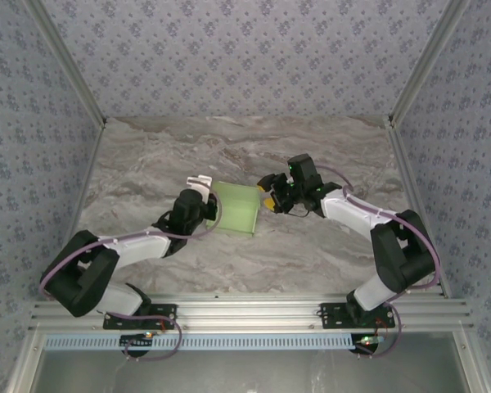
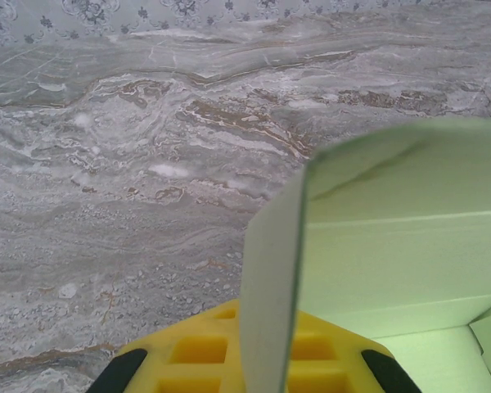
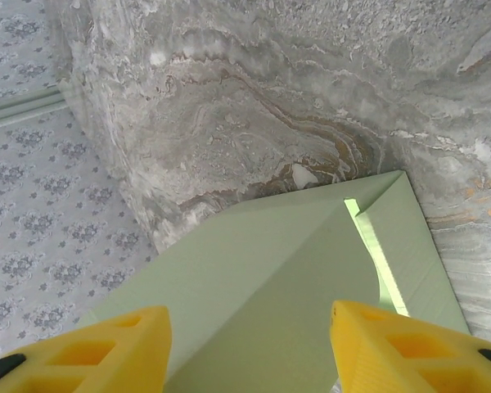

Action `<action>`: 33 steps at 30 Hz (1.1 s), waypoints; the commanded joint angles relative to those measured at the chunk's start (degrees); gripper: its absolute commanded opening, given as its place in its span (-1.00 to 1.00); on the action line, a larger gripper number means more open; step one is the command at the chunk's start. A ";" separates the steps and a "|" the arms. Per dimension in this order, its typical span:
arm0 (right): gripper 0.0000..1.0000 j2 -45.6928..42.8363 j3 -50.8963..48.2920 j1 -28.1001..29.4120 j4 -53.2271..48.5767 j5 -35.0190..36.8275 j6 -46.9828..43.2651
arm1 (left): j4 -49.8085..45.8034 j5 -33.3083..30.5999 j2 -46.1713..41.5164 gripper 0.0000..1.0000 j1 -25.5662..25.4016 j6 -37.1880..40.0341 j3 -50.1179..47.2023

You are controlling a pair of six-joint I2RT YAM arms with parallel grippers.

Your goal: Fold the paper box

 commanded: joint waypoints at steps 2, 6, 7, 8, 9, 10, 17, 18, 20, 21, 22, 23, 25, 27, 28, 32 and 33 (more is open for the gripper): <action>0.12 1.41 0.35 0.58 -0.73 -0.98 2.61 | 0.70 3.91 1.32 -0.80 0.61 -0.99 2.51; 0.13 3.71 -0.10 1.01 3.66 -2.12 6.41 | 2.26 5.13 3.02 -0.81 0.69 -4.04 2.27; 0.12 4.13 -0.34 1.11 4.83 -2.19 7.36 | 2.68 5.25 3.18 -0.81 0.61 -4.94 1.95; 0.11 4.66 -0.50 1.20 5.95 -2.01 8.36 | 3.25 5.27 3.40 -0.81 0.61 -6.27 1.53; 0.11 5.19 -0.54 1.34 6.88 -1.97 9.04 | 4.03 5.51 3.58 -0.81 0.66 -7.46 1.07; 0.09 5.69 -0.54 1.50 7.70 -1.94 9.70 | 4.91 5.72 3.84 -0.80 0.53 -8.59 0.54; -0.01 7.15 -0.77 2.52 10.07 -1.18 11.97 | 6.03 5.49 3.74 -0.80 -0.43 -12.21 -0.51; -0.02 7.27 -0.80 2.62 10.13 -1.13 12.02 | 6.11 5.22 3.84 -0.80 -0.79 -12.11 -0.64; -0.06 7.15 -1.04 2.86 10.32 -0.84 11.94 | 5.81 4.82 3.99 -0.80 -1.21 -11.92 -0.97; -0.08 7.05 -1.17 2.97 10.09 -0.58 11.73 | 5.91 4.25 4.05 -0.80 -1.47 -12.15 -1.48; -0.09 6.82 -1.31 2.98 9.77 -0.39 11.44 | 6.53 3.72 4.03 -0.80 -1.82 -12.31 -2.31; -0.10 6.65 -1.41 3.11 9.59 -0.28 10.95 | 7.24 3.15 4.10 -0.80 -2.22 -12.22 -3.10; -0.10 6.29 -1.75 3.25 8.66 -0.12 9.60 | 8.39 0.90 4.27 -0.79 -3.36 -11.13 -4.62; -0.10 5.55 -2.64 3.33 7.69 0.43 8.59 | 8.36 -0.72 4.20 -0.79 -3.89 -10.33 -5.59; -0.10 5.03 -3.19 3.26 7.09 0.79 8.26 | 8.17 -1.37 3.92 -0.79 -4.04 -10.27 -6.18; -0.08 3.58 -4.61 2.84 5.24 0.59 6.55 | 9.34 -4.54 3.63 -0.78 -5.25 -8.00 -8.00; -0.05 3.11 -4.90 2.68 4.75 0.51 6.26 | 9.89 -4.88 3.95 -0.78 -5.56 -6.81 -8.22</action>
